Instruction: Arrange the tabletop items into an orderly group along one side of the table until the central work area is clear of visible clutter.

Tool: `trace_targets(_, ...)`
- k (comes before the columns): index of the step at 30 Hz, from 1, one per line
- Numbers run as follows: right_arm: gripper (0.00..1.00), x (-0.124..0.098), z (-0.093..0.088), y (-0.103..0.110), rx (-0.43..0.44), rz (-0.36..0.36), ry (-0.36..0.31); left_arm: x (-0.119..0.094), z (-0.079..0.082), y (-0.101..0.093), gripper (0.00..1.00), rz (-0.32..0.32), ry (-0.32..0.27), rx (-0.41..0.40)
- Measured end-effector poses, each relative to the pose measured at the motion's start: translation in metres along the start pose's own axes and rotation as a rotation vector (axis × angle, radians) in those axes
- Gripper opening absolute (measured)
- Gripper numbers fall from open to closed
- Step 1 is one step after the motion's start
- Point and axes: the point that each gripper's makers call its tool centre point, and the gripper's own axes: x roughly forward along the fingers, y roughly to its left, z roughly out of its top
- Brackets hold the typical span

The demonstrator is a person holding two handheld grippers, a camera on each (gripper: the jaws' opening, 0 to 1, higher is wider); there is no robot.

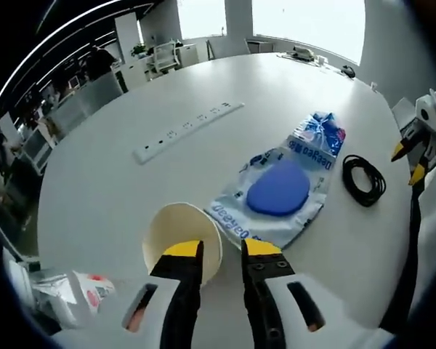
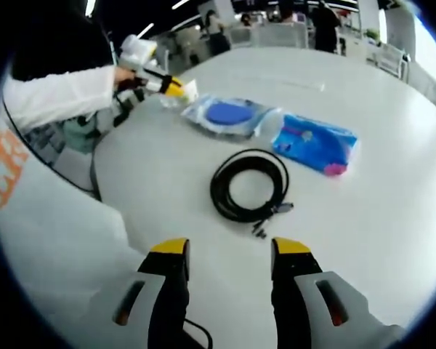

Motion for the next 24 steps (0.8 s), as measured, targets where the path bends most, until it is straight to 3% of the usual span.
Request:
trace_targets(7,0.44,0.000,0.002,0.000,0.016,0.008,-0.009,-0.004,0.006,0.001,0.46,0.016,-0.055,-0.099)
trace_targets(9,0.44,0.000,0.002,0.000,0.017,0.012,-0.010,-0.007,0.010,0.002,0.53,0.030,-0.082,-0.084)
trace_targets(21,0.44,0.001,0.002,0.003,0.038,0.026,-0.026,-0.029,0.026,0.011,0.74,0.100,-0.194,-0.116)
trace_targets(24,0.44,0.001,0.003,0.004,0.047,0.030,-0.038,-0.035,0.033,0.013,0.77,0.119,-0.249,-0.095)
